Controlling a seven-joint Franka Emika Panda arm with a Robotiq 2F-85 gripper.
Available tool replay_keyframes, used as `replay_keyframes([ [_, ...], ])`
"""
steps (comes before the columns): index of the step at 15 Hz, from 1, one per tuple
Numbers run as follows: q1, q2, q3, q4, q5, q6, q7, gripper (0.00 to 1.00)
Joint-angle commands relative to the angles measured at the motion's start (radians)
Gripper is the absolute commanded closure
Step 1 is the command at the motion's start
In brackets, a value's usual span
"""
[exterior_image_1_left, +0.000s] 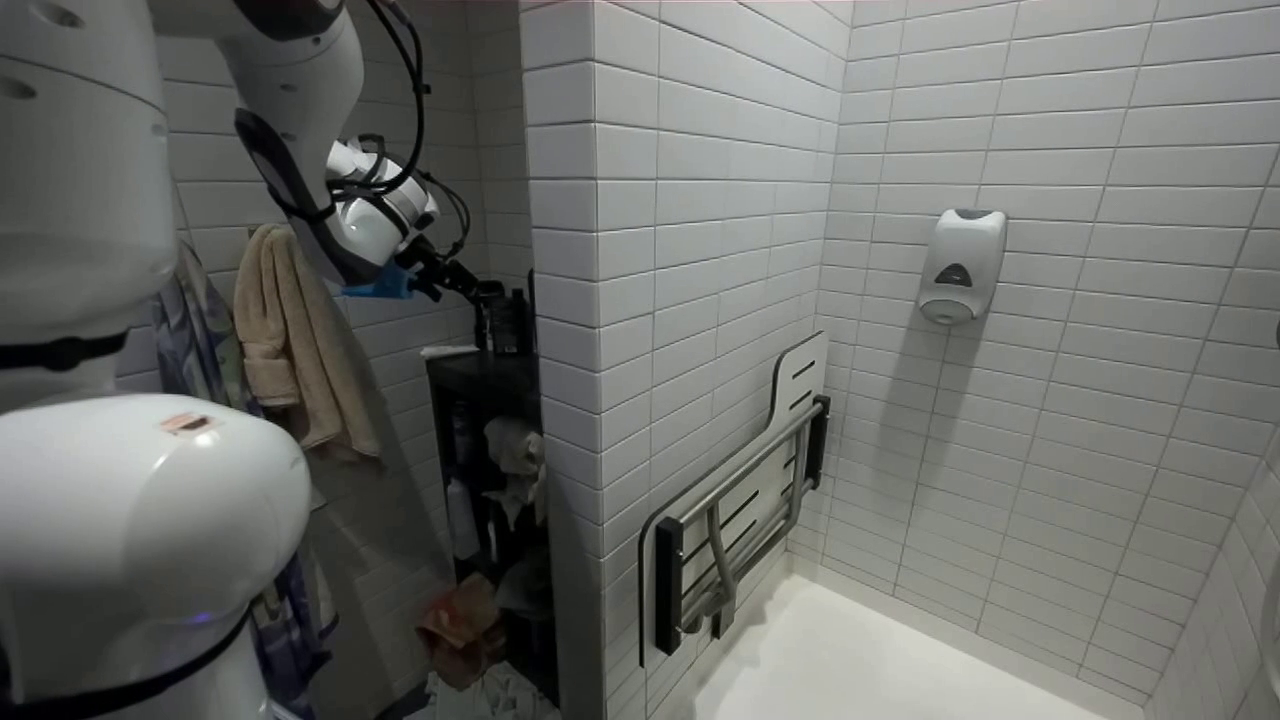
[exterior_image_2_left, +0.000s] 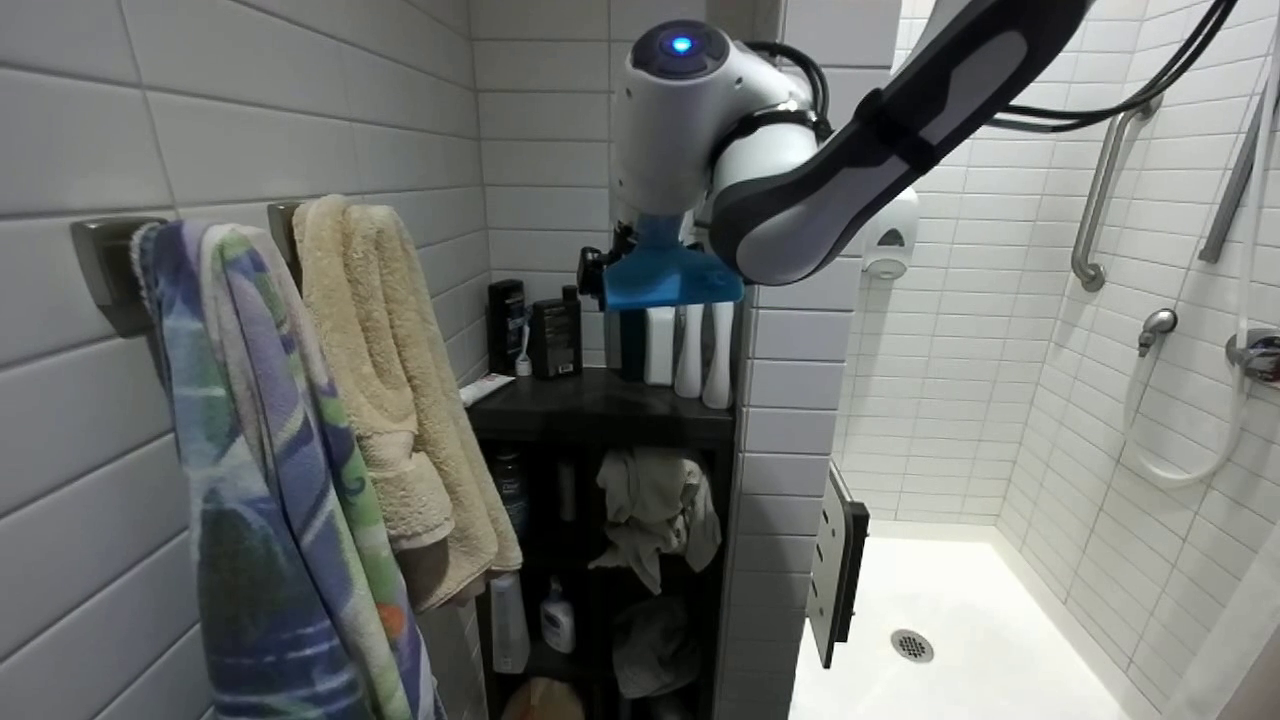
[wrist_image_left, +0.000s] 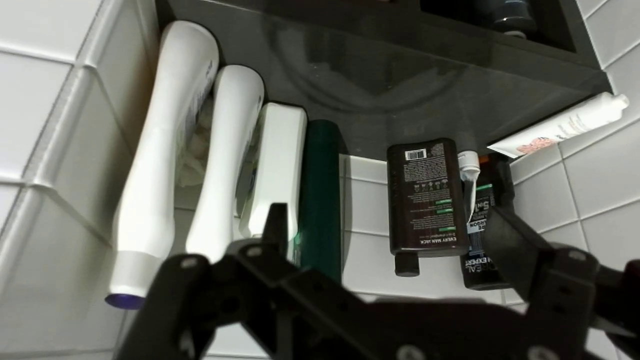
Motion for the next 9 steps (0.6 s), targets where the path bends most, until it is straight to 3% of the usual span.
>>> replay_keyframes([
  [1,0.0,-0.001,-0.003,-0.004,-0.006,-0.003,0.01,0.0],
  [9,-0.04,-0.027,-0.04,-0.076,-0.025,0.076,0.056,0.0],
])
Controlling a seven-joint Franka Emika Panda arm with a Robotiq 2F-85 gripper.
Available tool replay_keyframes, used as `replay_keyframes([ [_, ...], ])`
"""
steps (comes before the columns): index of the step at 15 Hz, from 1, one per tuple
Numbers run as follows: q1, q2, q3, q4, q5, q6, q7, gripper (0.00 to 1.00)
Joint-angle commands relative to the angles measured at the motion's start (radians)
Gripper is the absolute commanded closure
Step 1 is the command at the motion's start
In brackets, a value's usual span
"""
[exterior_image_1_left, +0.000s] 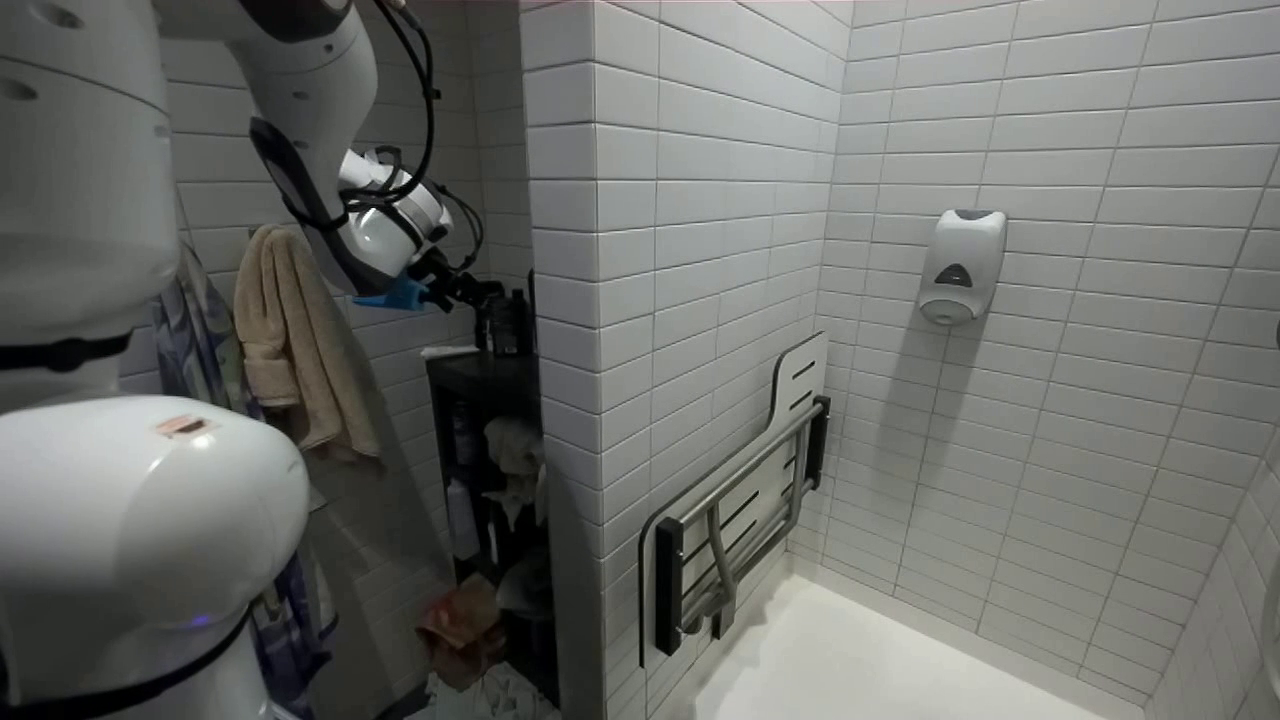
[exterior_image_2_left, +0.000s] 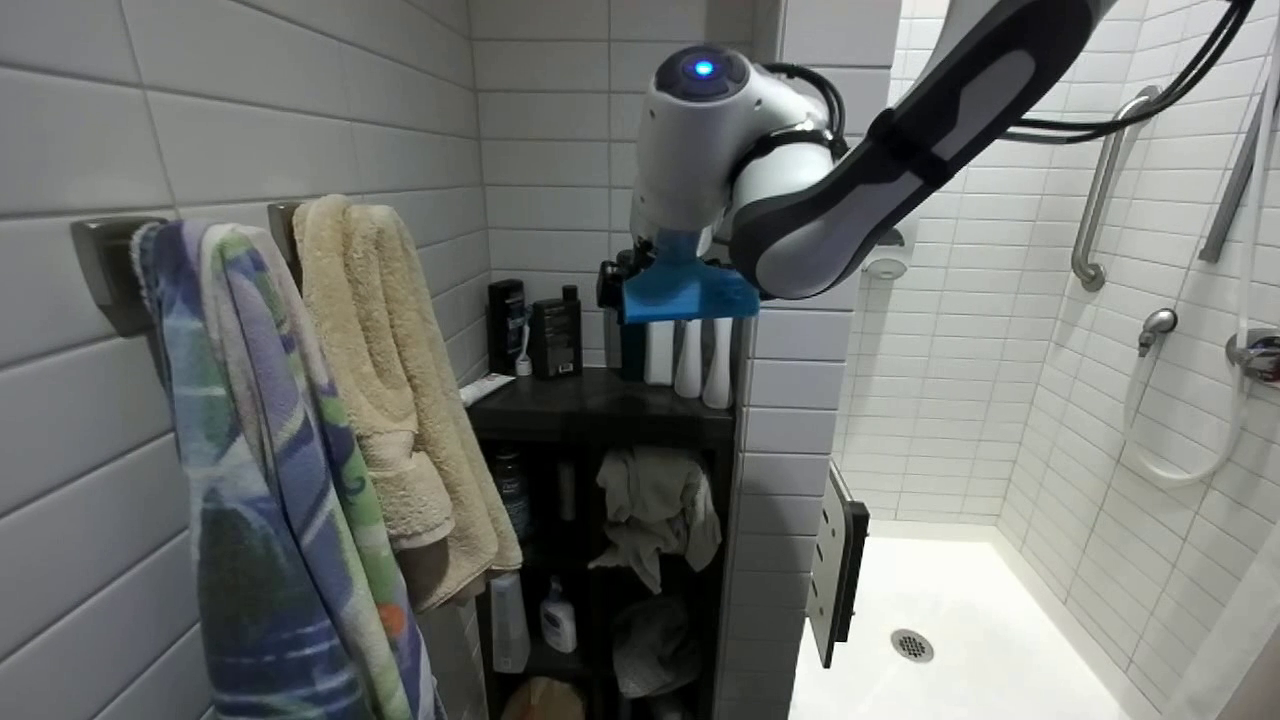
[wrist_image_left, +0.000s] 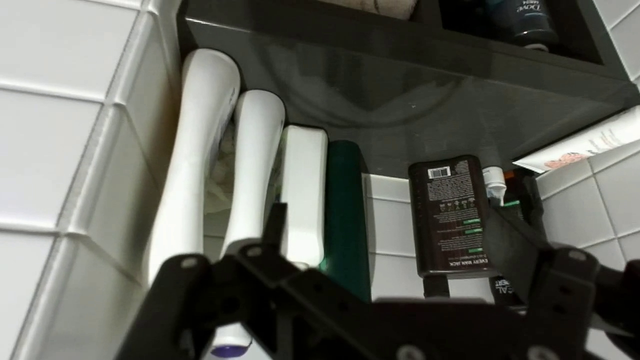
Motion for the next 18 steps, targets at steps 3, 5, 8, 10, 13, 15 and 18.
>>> replay_keyframes([
  [3,-0.028,-0.041,-0.036,-0.06,-0.047,0.062,0.053,0.0],
  [5,-0.03,-0.046,-0.045,-0.067,-0.06,0.073,0.057,0.0],
  [8,-0.027,-0.015,-0.04,-0.04,-0.043,0.054,0.03,0.0],
  [10,-0.026,-0.013,-0.04,-0.041,-0.046,0.053,0.032,0.0],
  [13,-0.024,-0.009,-0.032,-0.041,-0.032,0.056,0.014,0.0],
  [15,-0.021,-0.008,-0.021,-0.041,-0.011,0.058,-0.011,0.0],
  [18,-0.017,-0.008,-0.015,-0.041,-0.01,0.058,-0.012,0.0],
])
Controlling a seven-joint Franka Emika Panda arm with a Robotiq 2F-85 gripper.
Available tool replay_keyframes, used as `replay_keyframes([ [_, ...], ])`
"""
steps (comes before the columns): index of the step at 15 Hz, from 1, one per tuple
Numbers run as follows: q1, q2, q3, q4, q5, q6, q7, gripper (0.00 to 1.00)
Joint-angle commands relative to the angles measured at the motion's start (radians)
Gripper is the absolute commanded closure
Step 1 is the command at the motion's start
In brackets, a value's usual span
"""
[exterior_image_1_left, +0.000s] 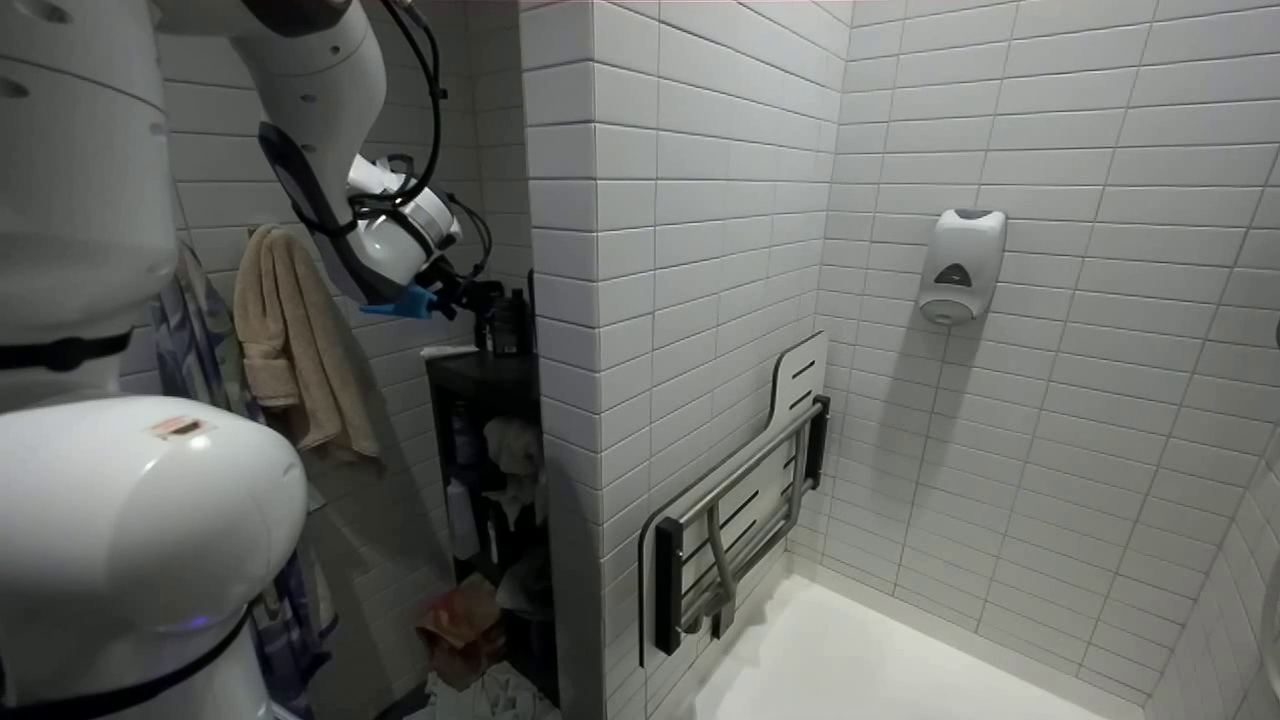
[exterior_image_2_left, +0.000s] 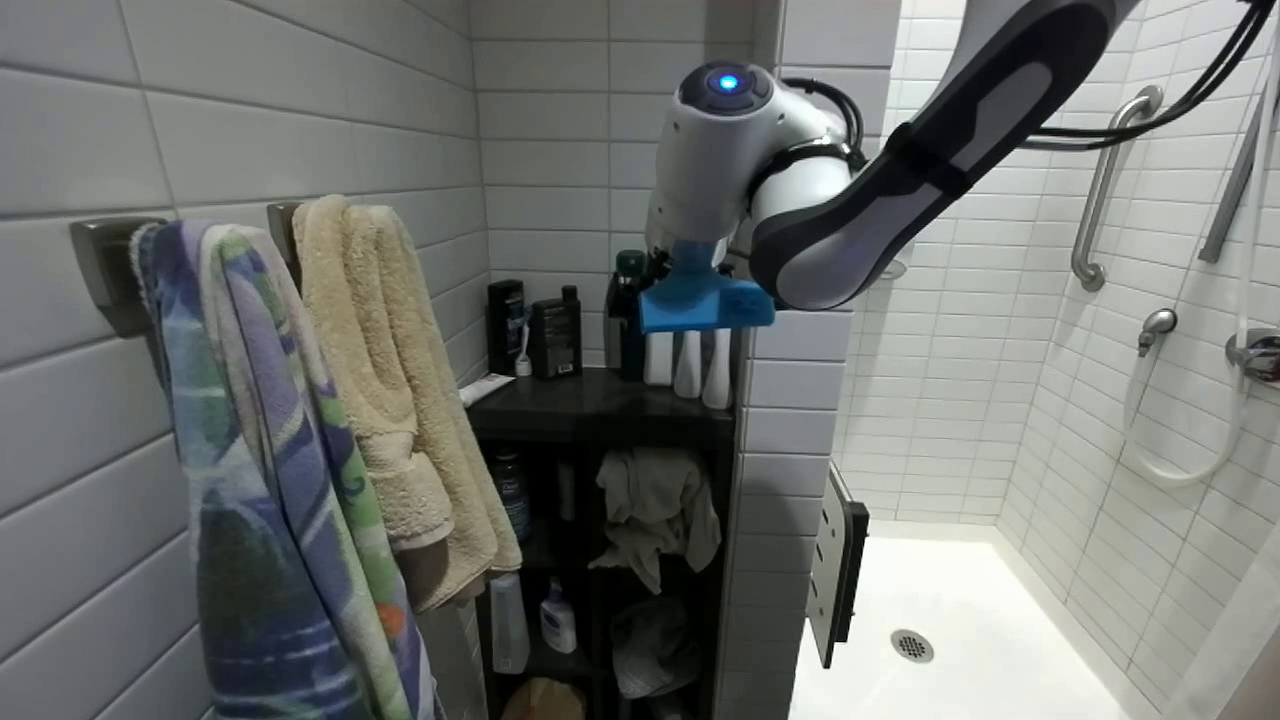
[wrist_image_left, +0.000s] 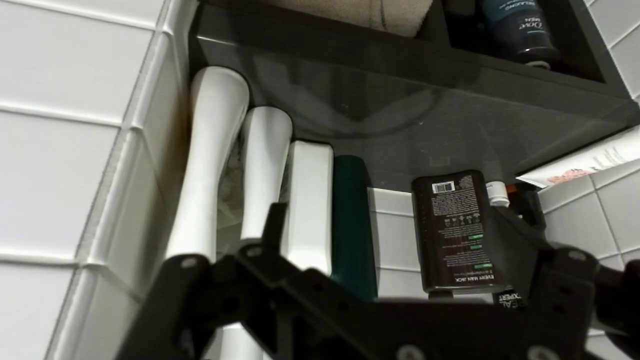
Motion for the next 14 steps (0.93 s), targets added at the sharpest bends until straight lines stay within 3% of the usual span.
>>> replay_keyframes([
  [1,-0.001,0.0,0.0,0.0,0.0,0.0,0.0,0.0],
  [11,0.073,0.132,-0.007,0.144,-0.074,-0.081,0.033,0.0],
  [14,0.098,0.155,-0.029,0.18,-0.16,-0.103,0.085,0.0],
])
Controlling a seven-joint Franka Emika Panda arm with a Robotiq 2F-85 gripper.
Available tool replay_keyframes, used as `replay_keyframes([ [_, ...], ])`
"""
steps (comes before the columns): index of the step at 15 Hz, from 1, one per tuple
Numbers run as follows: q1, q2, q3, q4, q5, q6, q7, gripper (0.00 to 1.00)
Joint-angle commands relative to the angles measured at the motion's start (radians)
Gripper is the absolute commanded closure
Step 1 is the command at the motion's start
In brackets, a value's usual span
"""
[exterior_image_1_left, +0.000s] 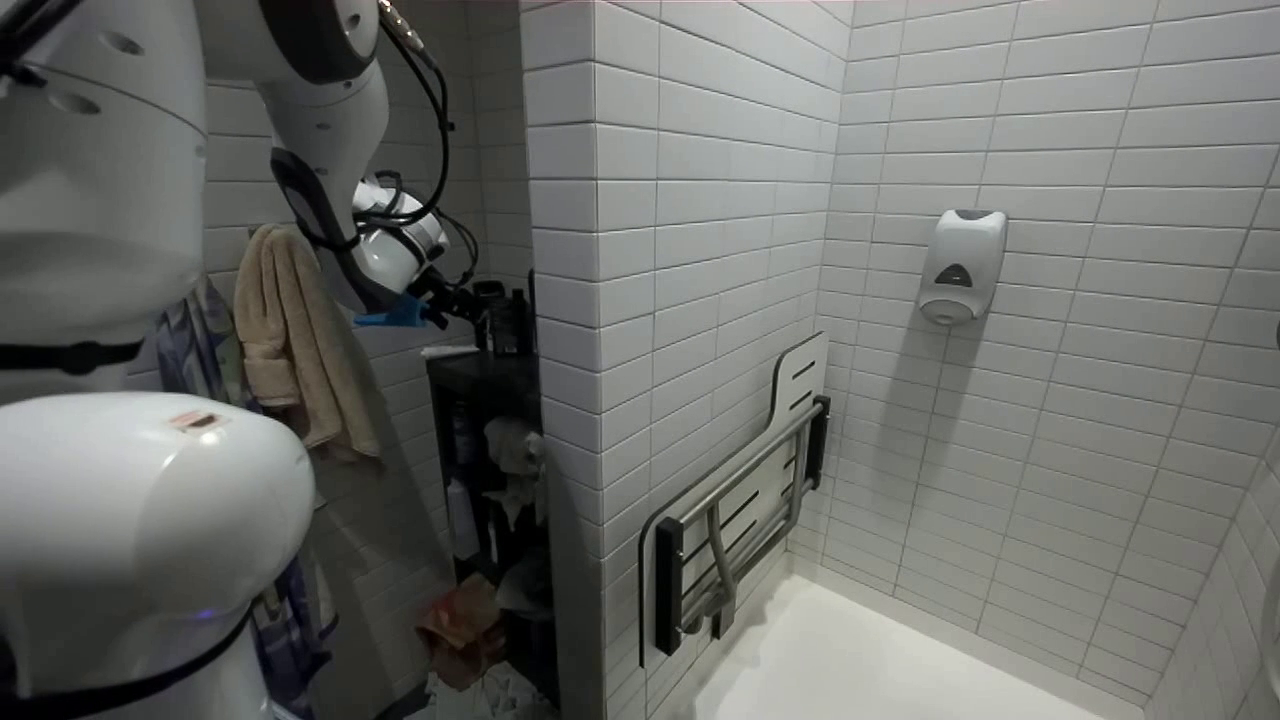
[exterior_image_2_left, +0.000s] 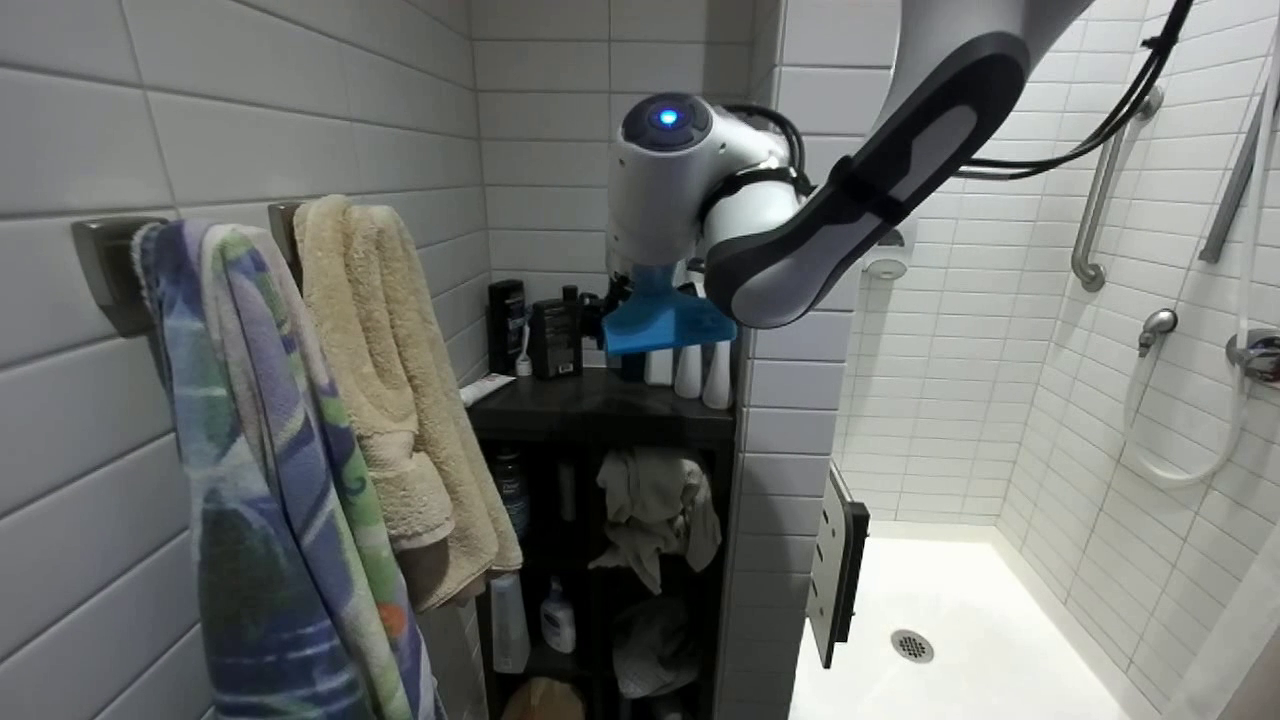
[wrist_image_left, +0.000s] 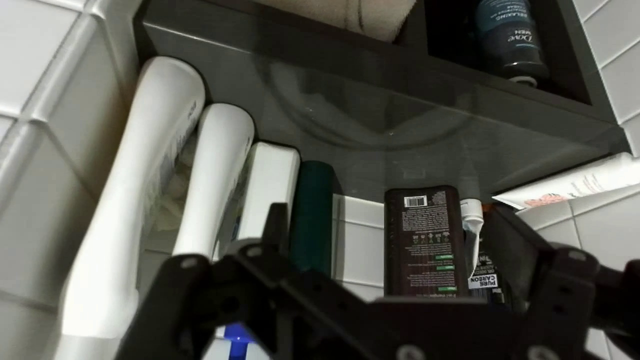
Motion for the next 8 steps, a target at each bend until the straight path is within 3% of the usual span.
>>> replay_keyframes([
  [1,0.034,0.039,-0.031,0.066,-0.119,-0.035,0.09,0.0],
  [8,0.057,0.048,-0.047,0.096,-0.29,-0.136,0.24,0.0],
])
